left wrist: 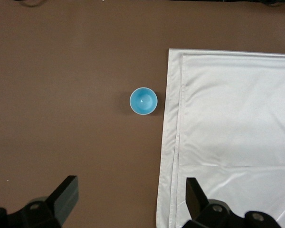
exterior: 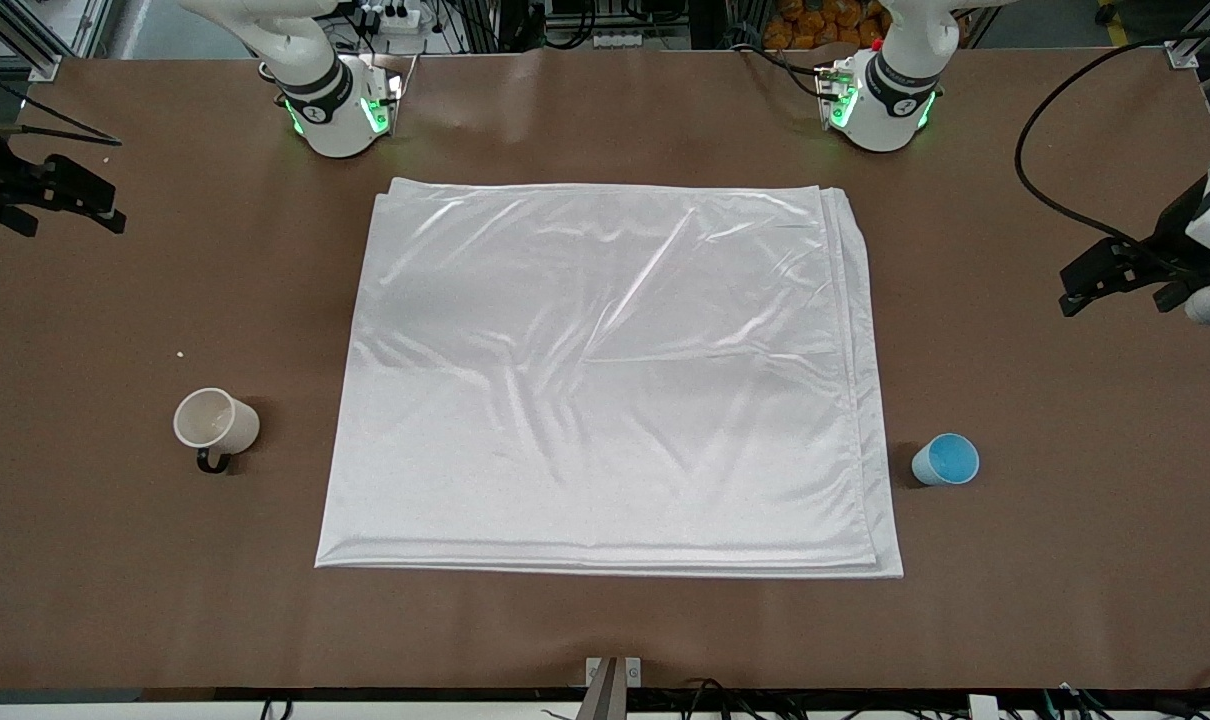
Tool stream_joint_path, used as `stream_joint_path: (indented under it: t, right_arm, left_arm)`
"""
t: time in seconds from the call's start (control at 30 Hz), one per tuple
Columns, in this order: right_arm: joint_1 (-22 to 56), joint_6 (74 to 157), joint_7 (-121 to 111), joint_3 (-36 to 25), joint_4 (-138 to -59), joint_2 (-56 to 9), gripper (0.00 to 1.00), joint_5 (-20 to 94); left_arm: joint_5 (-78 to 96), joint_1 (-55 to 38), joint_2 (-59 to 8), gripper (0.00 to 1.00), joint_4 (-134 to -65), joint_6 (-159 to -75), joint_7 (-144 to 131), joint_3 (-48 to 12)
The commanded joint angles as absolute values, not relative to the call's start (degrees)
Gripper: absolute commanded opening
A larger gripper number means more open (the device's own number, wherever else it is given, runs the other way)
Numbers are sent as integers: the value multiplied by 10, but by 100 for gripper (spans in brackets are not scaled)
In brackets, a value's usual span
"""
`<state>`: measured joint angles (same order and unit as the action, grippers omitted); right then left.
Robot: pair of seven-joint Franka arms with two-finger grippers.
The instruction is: Place blue cup into white mug on cloth
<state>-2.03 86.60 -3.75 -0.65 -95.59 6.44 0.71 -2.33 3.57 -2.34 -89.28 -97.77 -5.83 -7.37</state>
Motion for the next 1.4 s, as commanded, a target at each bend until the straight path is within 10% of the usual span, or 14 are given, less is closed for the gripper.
stream_joint_path:
  t: [0.0,0.83,1.37]
  right_arm:
    - [-20,866,-28,-5,-953,62,100,-4]
    - [-33,905,-37,-6,-949,13,100,-8]
    - [-62,1056,-106,-6,-940,-152,100,-36]
  left_arm:
    - [-15,41,-9,100,-910,-988,-48,-77]
    - [-14,42,-30,100,-930,-1014,-47,-76]
    - [-16,42,-31,100,-1048,-1158,-47,-76]
